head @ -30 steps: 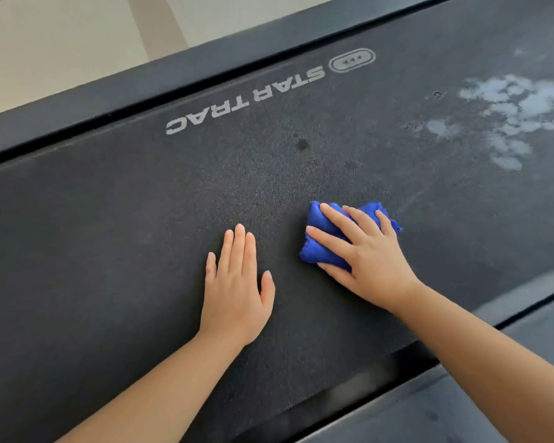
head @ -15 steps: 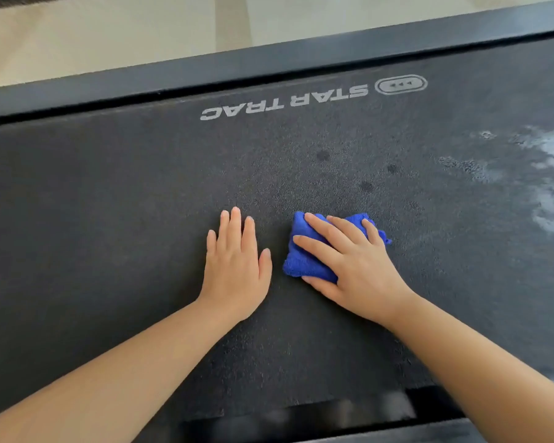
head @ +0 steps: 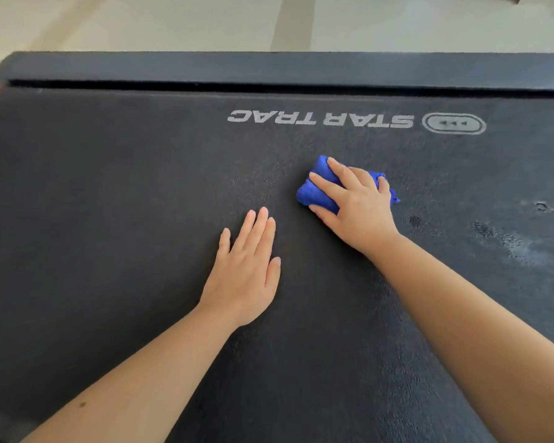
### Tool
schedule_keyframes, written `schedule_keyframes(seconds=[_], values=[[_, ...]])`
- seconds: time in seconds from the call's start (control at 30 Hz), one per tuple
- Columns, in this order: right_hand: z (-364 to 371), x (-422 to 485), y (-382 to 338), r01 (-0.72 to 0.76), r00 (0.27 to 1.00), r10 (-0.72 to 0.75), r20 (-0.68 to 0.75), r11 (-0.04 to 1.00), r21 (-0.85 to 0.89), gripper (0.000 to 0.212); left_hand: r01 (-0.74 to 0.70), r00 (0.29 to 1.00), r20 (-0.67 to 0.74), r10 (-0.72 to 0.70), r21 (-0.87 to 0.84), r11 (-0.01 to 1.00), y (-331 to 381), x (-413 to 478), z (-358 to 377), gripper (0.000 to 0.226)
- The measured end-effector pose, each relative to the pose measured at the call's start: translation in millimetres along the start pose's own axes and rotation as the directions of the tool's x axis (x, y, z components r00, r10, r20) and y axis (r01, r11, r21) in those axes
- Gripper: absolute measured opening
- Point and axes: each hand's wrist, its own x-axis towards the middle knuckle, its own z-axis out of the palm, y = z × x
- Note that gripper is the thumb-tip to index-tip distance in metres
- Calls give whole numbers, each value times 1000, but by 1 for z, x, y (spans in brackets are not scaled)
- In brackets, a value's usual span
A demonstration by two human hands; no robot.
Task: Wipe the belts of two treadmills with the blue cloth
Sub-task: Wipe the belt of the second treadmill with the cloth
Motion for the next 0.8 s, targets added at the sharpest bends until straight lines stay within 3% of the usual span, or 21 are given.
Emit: schedule_keyframes(seconds=[0.23, 0.37, 0.47, 0.6, 0.8], values=[[4, 67, 14, -107, 980, 121, 158, 990, -97, 50, 7, 1000, -10, -7, 17, 1000, 0, 2, 1, 71], [-9, -19, -8, 47, 999, -46, 18, 999, -18, 48, 23, 1000, -10, -23, 5, 1000, 0, 1, 1, 70], [-20, -89, -21, 107, 994, -107, 15, 994, -14, 47, 15, 1000, -15, -15, -1, 1000, 1, 2, 0, 69], [-21, -81, -11, 122, 992, -122, 28, 993, 4, 47, 7, 1000, -27, -7, 2, 1000, 1, 3, 0, 67], [-12, 12, 22, -207, 971, 216, 103, 975, -84, 50, 8, 1000, -1, -8, 36, 999, -1, 3, 1, 73]])
